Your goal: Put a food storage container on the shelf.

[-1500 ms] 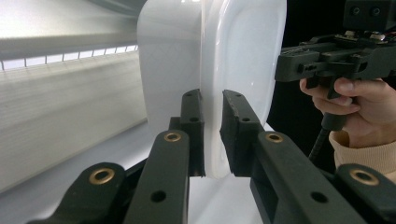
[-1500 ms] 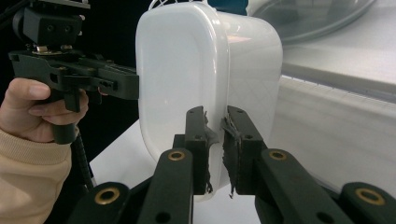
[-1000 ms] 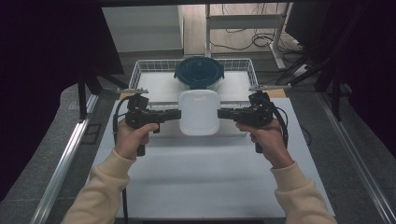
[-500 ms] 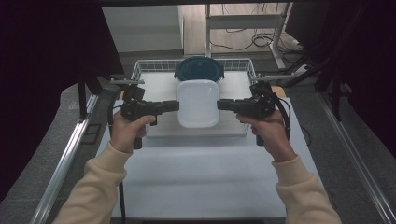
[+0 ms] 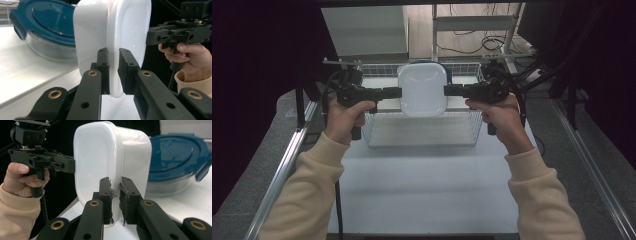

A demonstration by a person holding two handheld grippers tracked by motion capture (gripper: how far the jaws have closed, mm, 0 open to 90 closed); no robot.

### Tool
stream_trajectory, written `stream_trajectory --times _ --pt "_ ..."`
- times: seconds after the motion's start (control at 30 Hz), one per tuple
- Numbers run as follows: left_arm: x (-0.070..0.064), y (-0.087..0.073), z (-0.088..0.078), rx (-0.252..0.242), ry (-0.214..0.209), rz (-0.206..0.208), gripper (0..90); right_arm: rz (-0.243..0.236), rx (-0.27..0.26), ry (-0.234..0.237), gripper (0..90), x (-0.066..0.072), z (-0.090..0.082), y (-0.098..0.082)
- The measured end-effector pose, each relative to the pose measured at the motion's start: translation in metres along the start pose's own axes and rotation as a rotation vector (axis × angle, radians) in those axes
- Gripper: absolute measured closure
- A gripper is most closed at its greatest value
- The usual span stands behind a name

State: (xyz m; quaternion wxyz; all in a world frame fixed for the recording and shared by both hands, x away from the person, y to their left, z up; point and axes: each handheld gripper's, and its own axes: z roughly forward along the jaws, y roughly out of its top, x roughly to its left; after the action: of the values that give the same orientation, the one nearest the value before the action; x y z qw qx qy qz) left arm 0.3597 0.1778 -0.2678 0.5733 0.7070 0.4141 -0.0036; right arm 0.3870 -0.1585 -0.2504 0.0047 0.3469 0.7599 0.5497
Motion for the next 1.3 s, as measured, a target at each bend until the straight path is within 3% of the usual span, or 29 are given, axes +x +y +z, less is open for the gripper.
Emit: stream_trajectory --times 0.33,0.7,1.07,1.3 --pt "0.006 0.036 0.002 0.017 0.025 -0.001 79.5 0.011 -0.004 -0.016 79.3 -0.007 0.004 0.032" --pt "0.016 0.064 0.007 0.037 0.036 -0.011 79.5 0.042 0.005 -0.022 79.3 -0.018 0.012 0.056" --pt "0.039 0.074 0.025 0.073 0.032 -0.084 79.1 0.109 0.035 -0.026 79.1 -0.038 0.023 0.066" --pt "0.055 0.084 0.035 0.072 -0.004 -0.176 78.6 0.179 0.055 -0.011 76.9 -0.059 0.032 0.074"
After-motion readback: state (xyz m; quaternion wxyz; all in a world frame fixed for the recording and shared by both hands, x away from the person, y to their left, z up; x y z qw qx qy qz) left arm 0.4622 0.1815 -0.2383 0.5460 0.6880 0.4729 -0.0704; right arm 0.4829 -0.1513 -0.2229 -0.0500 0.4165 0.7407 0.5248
